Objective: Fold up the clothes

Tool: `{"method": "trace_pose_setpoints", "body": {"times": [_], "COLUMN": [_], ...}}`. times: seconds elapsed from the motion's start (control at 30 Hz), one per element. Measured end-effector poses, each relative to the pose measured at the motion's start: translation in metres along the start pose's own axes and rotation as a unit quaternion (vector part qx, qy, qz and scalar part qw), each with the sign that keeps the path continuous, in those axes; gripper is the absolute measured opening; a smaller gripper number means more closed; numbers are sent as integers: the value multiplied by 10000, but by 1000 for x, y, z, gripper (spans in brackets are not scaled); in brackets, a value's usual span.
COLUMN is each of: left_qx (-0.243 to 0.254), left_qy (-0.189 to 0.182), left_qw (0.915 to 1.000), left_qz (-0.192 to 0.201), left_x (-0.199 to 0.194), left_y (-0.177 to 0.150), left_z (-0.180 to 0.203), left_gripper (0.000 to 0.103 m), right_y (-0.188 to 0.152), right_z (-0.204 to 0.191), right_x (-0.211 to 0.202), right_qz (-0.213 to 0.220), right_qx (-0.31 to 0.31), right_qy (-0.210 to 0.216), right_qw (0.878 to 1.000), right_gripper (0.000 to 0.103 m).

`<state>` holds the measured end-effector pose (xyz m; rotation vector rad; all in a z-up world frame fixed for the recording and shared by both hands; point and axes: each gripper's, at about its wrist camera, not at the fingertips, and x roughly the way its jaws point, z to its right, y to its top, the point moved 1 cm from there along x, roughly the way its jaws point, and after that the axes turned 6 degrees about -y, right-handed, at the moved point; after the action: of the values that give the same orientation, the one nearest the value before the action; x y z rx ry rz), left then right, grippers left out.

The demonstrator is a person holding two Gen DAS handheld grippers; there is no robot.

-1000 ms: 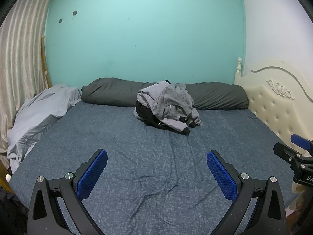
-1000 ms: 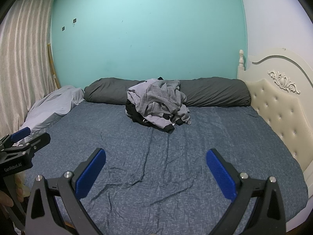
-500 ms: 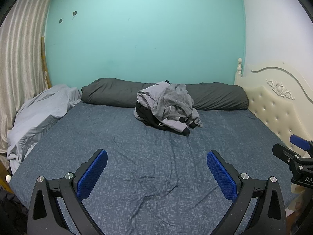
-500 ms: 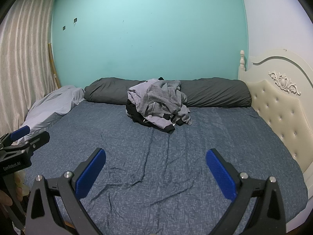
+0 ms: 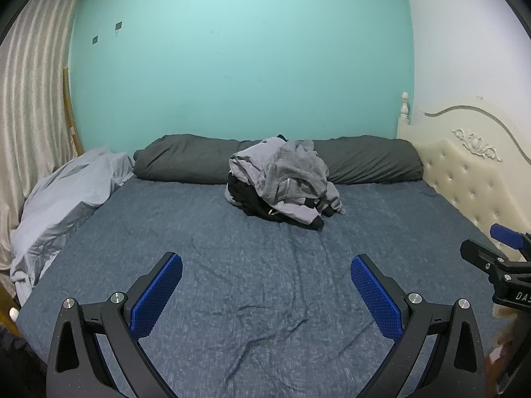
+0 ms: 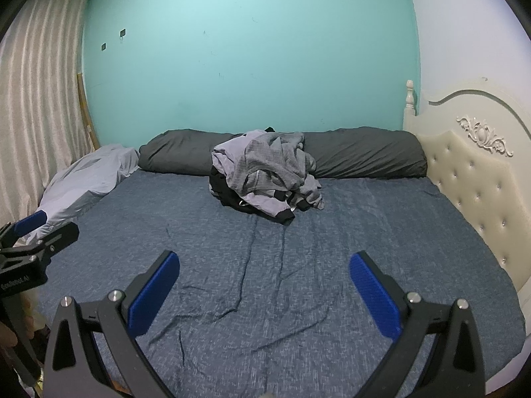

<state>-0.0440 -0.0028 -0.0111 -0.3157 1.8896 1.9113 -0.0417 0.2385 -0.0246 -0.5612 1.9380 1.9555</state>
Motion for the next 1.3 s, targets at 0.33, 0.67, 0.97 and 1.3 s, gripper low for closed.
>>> {"method": "trace_pose_setpoints", "body": {"times": [0.33,0.67,0.97,1.3], "left_qx": [-163,-145,-405,-590], "left_qy": [-106,-8,-71,-200], "left_qw": [9996,9998,9981,9952], "left_qz": [-184,-155,-460,-760], "left_x": [98,218,320,404], "left_y": [18,28,18,2], "left_z": [-36,-76,-100,-117], "left_gripper": [103,103,103,103], "right_y": [18,45,60,73], "right_z": [0,15,40,27], "right_x": [101,260,397,516], "right_qz": [-229,-499,-643,-717], "right_qx": [-83,-183,165,-72], "right_qy": [424,166,-56,-12], "right_qw": [9988,9984,9978,9974], "right_gripper": [103,103,101,90]}}
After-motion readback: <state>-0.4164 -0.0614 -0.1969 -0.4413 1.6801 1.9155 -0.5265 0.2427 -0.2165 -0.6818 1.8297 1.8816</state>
